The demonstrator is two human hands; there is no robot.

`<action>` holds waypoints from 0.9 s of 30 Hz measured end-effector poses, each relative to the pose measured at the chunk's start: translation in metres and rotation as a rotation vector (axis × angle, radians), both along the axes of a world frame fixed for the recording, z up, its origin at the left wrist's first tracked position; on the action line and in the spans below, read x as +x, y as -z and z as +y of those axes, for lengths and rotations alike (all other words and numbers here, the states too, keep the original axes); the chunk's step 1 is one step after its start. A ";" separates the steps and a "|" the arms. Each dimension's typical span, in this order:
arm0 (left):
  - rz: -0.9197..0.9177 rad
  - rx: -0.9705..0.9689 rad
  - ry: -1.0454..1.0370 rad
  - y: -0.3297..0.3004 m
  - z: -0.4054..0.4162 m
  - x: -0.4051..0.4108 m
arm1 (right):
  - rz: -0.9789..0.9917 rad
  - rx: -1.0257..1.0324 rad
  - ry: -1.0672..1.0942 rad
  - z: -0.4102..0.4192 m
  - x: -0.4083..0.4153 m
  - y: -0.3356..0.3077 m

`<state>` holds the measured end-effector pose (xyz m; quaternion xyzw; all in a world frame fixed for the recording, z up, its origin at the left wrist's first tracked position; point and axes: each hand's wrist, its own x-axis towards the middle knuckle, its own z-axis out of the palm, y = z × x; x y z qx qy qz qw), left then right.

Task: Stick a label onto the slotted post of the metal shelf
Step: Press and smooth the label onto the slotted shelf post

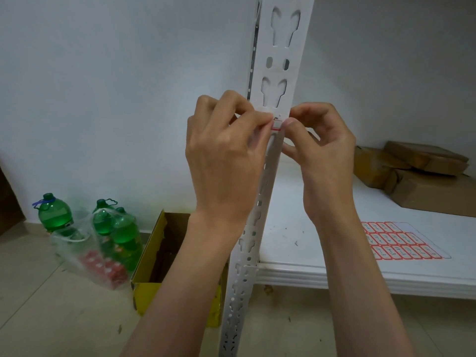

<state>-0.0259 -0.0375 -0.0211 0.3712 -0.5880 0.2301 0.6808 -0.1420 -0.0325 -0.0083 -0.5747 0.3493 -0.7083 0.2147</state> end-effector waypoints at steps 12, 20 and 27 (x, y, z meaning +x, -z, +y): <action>-0.010 0.023 -0.012 0.004 -0.003 -0.003 | -0.031 0.030 0.011 0.001 0.000 0.002; 0.002 0.078 0.037 0.003 -0.005 -0.007 | -0.045 0.047 -0.004 0.003 0.001 0.001; 0.023 0.113 0.095 0.025 -0.014 -0.006 | -0.097 0.058 -0.087 0.005 -0.001 0.000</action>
